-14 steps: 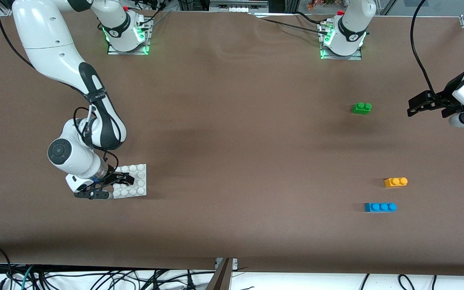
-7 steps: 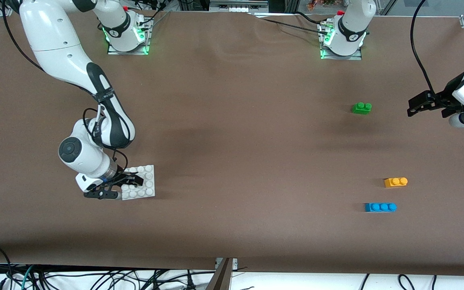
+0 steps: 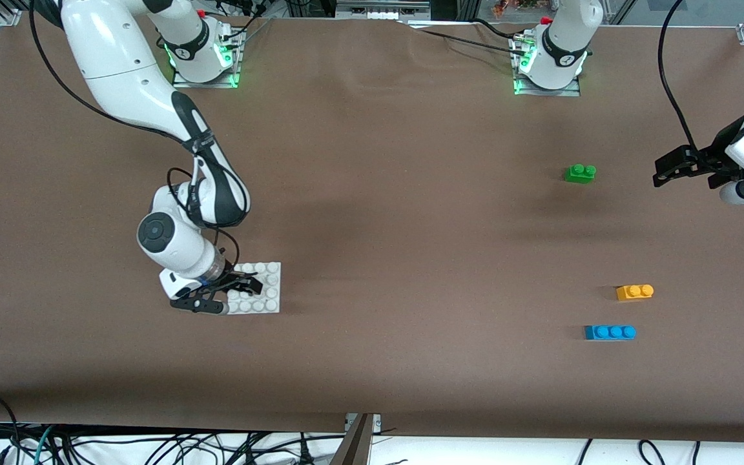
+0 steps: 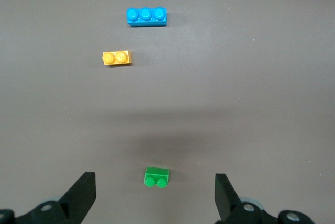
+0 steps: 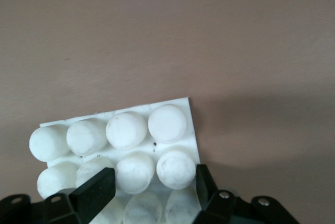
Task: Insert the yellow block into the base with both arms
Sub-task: 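Push the white base plate with the right gripper toward the table center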
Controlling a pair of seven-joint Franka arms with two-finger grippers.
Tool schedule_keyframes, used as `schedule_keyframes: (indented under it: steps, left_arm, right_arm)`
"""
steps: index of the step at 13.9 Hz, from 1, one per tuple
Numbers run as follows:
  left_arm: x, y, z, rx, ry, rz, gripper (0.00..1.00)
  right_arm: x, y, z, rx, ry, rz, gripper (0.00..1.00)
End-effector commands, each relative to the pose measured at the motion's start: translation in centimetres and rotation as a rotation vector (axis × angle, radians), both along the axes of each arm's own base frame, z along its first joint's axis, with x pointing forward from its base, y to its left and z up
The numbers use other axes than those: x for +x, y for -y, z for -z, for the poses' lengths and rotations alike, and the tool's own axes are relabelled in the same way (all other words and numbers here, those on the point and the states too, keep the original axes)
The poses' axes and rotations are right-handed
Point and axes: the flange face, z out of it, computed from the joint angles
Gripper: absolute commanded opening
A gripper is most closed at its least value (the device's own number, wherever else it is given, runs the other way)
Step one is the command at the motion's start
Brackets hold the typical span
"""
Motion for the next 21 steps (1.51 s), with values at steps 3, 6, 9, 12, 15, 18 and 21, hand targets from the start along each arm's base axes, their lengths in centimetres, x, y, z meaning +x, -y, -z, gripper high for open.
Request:
schedule_keyframes:
  steps: [3,6,9,12,15,18,21]
  left_arm:
    - [0.2,0.1,-0.5,-0.011,0.003,-0.006,1.00]
    - [0.2,0.1,-0.5,-0.011,0.003,-0.006,1.00]
    - [0.2,0.0,-0.5,-0.011,0.002,-0.006,1.00]
    - [0.2,0.1,-0.5,-0.011,0.002,-0.004,1.00]
    - [0.2,0.0,-0.5,-0.011,0.002,-0.006,1.00]
    - [0.2,0.0,-0.5,-0.011,0.000,-0.006,1.00]
    - [0.2,0.1,-0.5,-0.011,0.000,-0.004,1.00]
  right_arm:
    - [-2.5,-7.4,1.4,0.032,0.013,0.038,0.73]
    - [-4.4,-11.9,1.7,0.048,0.025,0.031,0.73]
    - [-6.0,-16.4,1.3,0.070,0.030,0.039,0.73]
    - [-7.4,-20.0,1.7,0.088,0.031,0.054,0.73]
    - [-9.1,-23.8,2.1,0.117,0.048,0.064,0.73]
    - [-10.5,-27.4,2.5,0.151,0.065,0.078,0.73]
    - [-11.9,-30.5,3.0,0.182,0.076,0.087,0.73]
